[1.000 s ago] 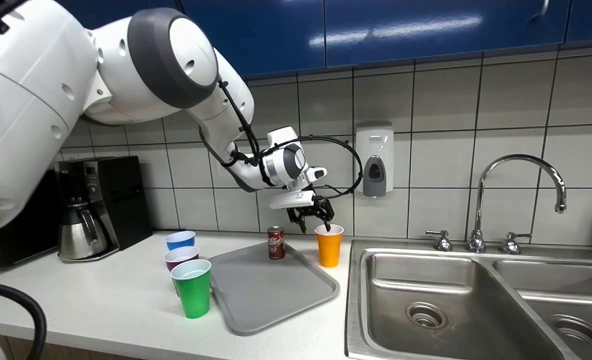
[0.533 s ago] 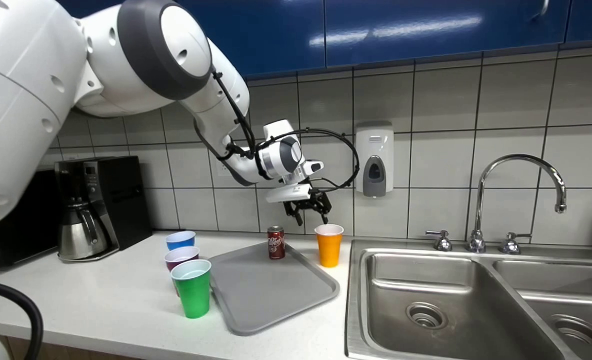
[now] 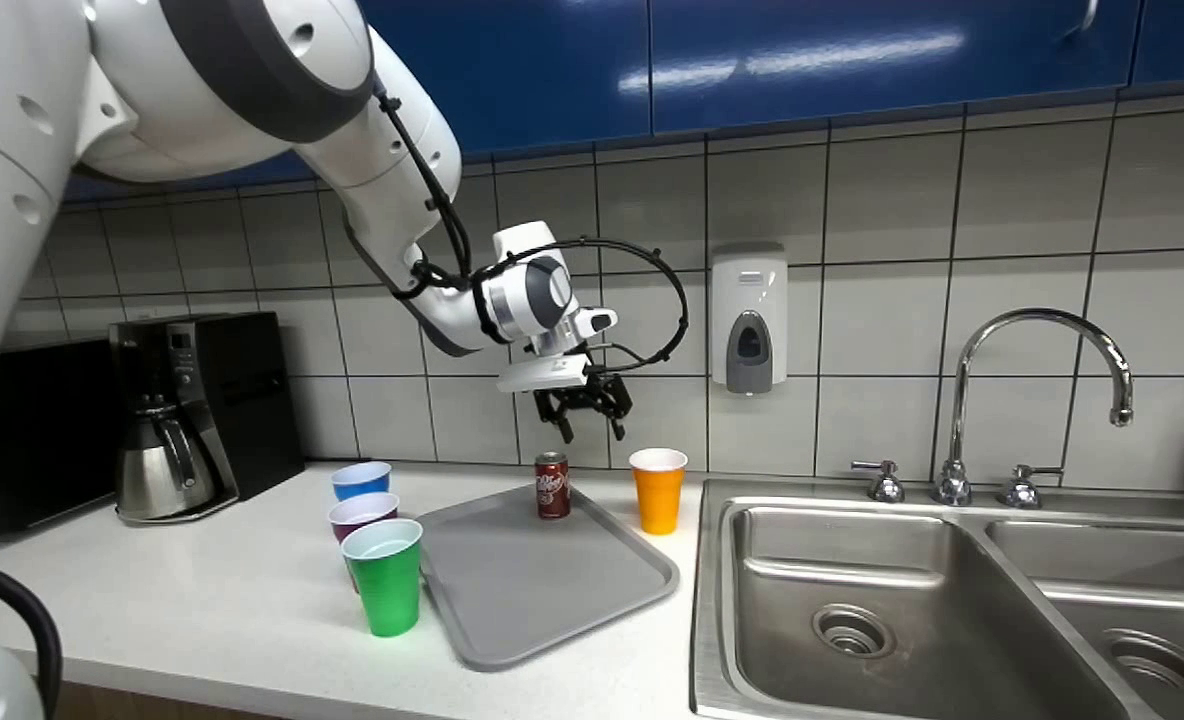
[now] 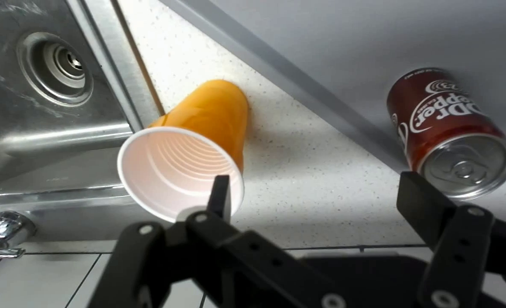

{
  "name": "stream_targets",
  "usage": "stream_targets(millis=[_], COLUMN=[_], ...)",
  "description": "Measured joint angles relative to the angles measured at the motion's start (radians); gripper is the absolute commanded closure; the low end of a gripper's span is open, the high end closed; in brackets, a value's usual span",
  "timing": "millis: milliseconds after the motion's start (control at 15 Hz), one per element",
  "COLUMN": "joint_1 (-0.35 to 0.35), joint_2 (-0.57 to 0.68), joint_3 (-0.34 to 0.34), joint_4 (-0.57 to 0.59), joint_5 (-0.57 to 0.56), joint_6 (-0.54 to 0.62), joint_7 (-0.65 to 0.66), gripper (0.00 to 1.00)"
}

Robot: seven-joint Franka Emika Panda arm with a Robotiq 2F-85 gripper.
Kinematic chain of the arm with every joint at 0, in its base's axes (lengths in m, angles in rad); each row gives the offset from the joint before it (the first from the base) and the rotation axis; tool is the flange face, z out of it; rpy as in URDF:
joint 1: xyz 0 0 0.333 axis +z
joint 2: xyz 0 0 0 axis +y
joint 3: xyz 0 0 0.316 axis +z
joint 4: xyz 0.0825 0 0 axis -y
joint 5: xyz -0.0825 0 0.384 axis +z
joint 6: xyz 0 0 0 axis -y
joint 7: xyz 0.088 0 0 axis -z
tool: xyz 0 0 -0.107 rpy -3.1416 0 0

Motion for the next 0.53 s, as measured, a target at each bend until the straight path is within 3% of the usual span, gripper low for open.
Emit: stream_targets(millis=[533], joint_1=[0.059], joint_2=[-0.172], joint_3=[0.001], joint_4=[-0.181], joint_5=[-0.041], joint_6=[-0.002], joint_7=[0.050], gripper=[0.00])
